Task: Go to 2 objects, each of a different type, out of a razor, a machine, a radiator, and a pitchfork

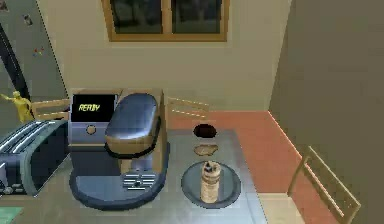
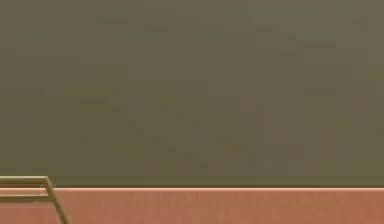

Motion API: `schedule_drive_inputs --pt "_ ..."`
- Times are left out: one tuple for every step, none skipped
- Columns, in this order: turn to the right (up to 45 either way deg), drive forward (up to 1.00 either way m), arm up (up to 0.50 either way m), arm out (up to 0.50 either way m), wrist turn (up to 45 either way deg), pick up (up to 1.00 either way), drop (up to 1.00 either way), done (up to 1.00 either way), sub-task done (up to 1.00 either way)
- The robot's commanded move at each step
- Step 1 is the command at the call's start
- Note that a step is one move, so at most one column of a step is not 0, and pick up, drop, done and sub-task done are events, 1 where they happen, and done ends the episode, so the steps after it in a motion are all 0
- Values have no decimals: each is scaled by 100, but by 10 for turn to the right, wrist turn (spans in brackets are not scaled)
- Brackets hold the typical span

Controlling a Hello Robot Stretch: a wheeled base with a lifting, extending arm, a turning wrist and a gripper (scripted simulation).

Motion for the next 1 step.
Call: schedule_drive_inputs --pt "-450 0 0 0 0 0 0 0 0"
